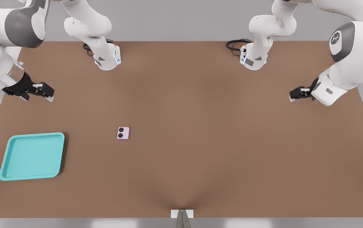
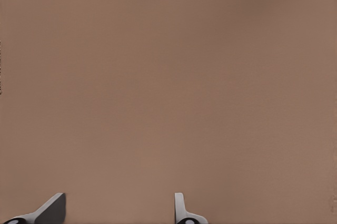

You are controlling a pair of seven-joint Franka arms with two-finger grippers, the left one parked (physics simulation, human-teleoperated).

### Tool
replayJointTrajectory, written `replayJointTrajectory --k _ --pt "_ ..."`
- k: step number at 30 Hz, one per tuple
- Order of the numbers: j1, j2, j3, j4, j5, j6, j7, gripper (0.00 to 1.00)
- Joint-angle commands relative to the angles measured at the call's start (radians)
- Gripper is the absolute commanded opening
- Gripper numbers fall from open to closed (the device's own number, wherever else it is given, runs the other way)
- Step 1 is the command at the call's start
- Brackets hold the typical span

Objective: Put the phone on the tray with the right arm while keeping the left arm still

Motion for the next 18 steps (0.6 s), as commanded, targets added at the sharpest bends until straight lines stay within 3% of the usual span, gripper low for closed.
replayJointTrajectory --k 1,2,4,7,10,13,15,18 --pt "0.022 0.000 0.007 0.001 -0.004 0.065 0.038 1.00" --pt "0.031 0.021 0.022 0.001 -0.004 0.065 0.040 1.00" --pt "0.050 0.123 0.122 0.047 -0.033 0.089 0.153 1.00" --pt "0.171 0.278 0.133 0.026 -0.075 0.267 0.360 1.00" --pt "0.200 0.397 0.165 -0.032 -0.078 0.419 0.449 1.00" --pt "0.170 0.422 0.182 -0.106 -0.075 0.476 0.487 1.00" --pt "0.171 0.333 0.193 -0.333 -0.072 0.667 0.598 1.00" --pt "0.163 0.333 0.211 -0.396 -0.073 0.707 0.688 1.00"
